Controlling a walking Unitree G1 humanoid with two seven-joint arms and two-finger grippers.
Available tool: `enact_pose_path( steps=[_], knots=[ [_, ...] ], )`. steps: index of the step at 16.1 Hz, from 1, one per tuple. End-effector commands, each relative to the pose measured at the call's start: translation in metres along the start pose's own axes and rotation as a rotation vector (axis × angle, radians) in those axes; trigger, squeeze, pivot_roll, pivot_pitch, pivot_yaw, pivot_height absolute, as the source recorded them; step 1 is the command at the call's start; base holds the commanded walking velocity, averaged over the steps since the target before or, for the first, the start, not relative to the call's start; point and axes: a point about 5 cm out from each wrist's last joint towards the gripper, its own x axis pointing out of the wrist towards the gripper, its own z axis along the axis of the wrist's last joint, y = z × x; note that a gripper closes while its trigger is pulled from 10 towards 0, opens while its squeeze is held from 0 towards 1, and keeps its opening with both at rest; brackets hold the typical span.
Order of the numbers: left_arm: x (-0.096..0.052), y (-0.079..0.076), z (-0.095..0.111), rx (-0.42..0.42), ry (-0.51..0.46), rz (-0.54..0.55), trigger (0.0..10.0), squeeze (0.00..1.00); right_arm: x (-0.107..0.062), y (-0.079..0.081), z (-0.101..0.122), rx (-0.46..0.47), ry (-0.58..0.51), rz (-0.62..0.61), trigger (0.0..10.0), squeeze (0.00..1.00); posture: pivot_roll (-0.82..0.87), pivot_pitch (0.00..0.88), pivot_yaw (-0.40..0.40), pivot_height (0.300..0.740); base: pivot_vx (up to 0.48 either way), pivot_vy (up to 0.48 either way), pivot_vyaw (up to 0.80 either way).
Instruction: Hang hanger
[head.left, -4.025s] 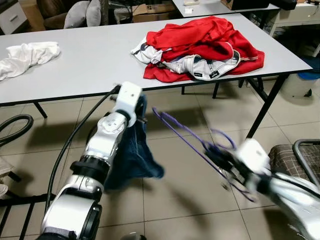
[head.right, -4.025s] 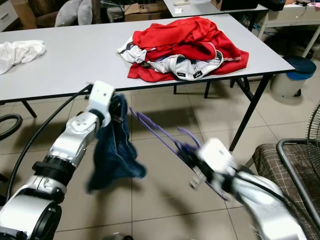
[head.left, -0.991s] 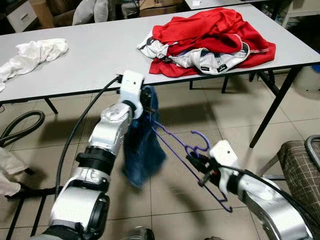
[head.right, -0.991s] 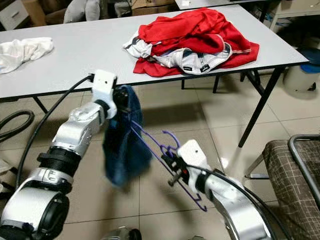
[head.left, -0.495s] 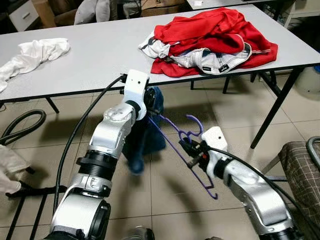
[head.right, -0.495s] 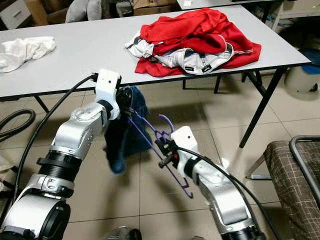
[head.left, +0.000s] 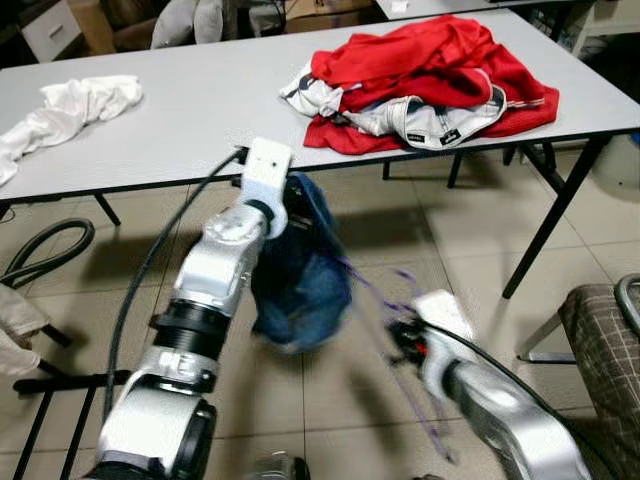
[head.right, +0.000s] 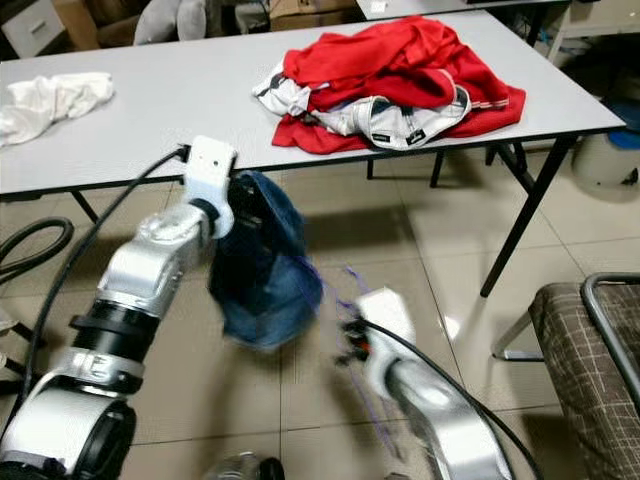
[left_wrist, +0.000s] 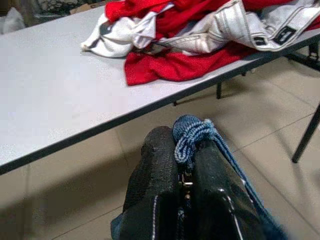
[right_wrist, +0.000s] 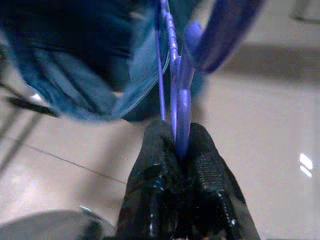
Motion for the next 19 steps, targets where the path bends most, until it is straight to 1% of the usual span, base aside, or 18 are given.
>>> enact_pose_path(
  steps=[1, 2, 3, 4, 6, 7, 9, 10, 11, 12, 13, 15, 16, 18, 19],
  knots=[
    [-0.001, 0.005, 0.018, 0.035, -0.054, 0.007, 0.0, 0.00, -0.007, -0.011, 0.016, 0.012, -0.086, -0.079, 10.0, 0.00, -0.02, 0.049, 0.151, 0.740, 0.000, 0.000, 0.00],
    [-0.002, 0.005, 0.018, 0.036, -0.054, 0.006, 0.0, 0.00, -0.008, -0.013, 0.018, 0.022, -0.101, -0.091, 10.0, 0.00, -0.02, 0.049, 0.151, 0.740, 0.000, 0.000, 0.00],
    [-0.003, 0.004, 0.019, 0.032, -0.054, -0.018, 0.0, 0.00, -0.009, -0.018, 0.026, 0.058, -0.150, -0.103, 10.0, 0.00, -0.02, 0.051, 0.158, 0.740, 0.000, 0.000, 0.00],
    [-0.004, 0.000, 0.019, 0.030, -0.055, -0.054, 0.0, 0.00, -0.007, -0.018, 0.031, 0.066, -0.178, -0.079, 10.0, 0.00, -0.02, 0.051, 0.163, 0.740, 0.000, 0.000, 0.00],
    [-0.003, -0.011, 0.018, 0.035, -0.058, -0.101, 0.0, 0.00, 0.000, -0.001, 0.042, 0.047, -0.216, 0.061, 10.0, 0.00, -0.01, 0.051, 0.165, 0.740, 0.000, 0.000, 0.00],
    [-0.003, -0.014, 0.018, 0.048, -0.059, -0.096, 0.0, 0.00, 0.000, 0.009, 0.045, 0.030, -0.233, 0.132, 10.0, 0.00, 0.00, 0.052, 0.161, 0.740, 0.000, 0.000, 0.00],
    [-0.003, -0.015, 0.018, 0.077, -0.066, -0.108, 0.0, 0.00, -0.002, 0.017, 0.045, 0.022, -0.233, 0.188, 10.0, 0.00, 0.00, 0.052, 0.160, 0.740, 0.000, 0.000, 0.00],
    [-0.005, -0.017, 0.020, 0.038, -0.077, -0.142, 0.5, 0.00, 0.000, 0.017, 0.040, 0.026, -0.215, 0.185, 10.0, 0.00, 0.00, 0.053, 0.160, 0.740, 0.000, 0.000, 0.00],
    [-0.006, -0.017, 0.021, 0.038, -0.083, -0.147, 1.0, 0.00, 0.001, 0.016, 0.037, 0.027, -0.205, 0.181, 10.0, 0.00, 0.00, 0.053, 0.160, 0.740, 0.000, 0.000, 0.00],
    [-0.007, -0.017, 0.022, 0.041, -0.086, -0.145, 0.7, 0.00, 0.002, 0.016, 0.035, 0.034, -0.194, 0.176, 10.0, 0.00, 0.00, 0.054, 0.162, 0.740, 0.000, 0.000, 0.00],
    [-0.008, -0.017, 0.024, 0.037, -0.093, -0.128, 0.0, 0.00, 0.007, 0.010, 0.030, 0.075, -0.168, 0.138, 10.0, 0.00, 0.00, 0.056, 0.165, 0.740, 0.000, 0.000, 0.00],
    [-0.012, -0.021, 0.031, 0.026, -0.109, -0.159, 0.0, 0.00, 0.013, 0.003, 0.027, 0.141, -0.144, 0.097, 10.0, 0.00, 0.01, 0.056, 0.168, 0.740, 0.000, 0.000, 0.00],
    [-0.013, -0.025, 0.034, 0.032, -0.120, -0.182, 0.0, 0.00, 0.014, 0.005, 0.029, 0.131, -0.147, 0.134, 10.0, 0.00, 0.01, 0.055, 0.167, 0.740, 0.000, 0.000, 0.00],
    [-0.014, -0.029, 0.036, 0.039, -0.114, -0.204, 0.0, 0.00, 0.014, 0.012, 0.031, 0.142, -0.149, 0.183, 10.0, 0.00, 0.01, 0.053, 0.166, 0.740, 0.000, 0.000, 0.00],
    [-0.015, -0.030, 0.036, 0.040, -0.114, -0.207, 0.0, 0.00, 0.016, 0.013, 0.029, 0.147, -0.137, 0.180, 10.0, 0.00, 0.01, 0.052, 0.166, 0.740, 0.000, 0.000, 0.00]
  ],
)
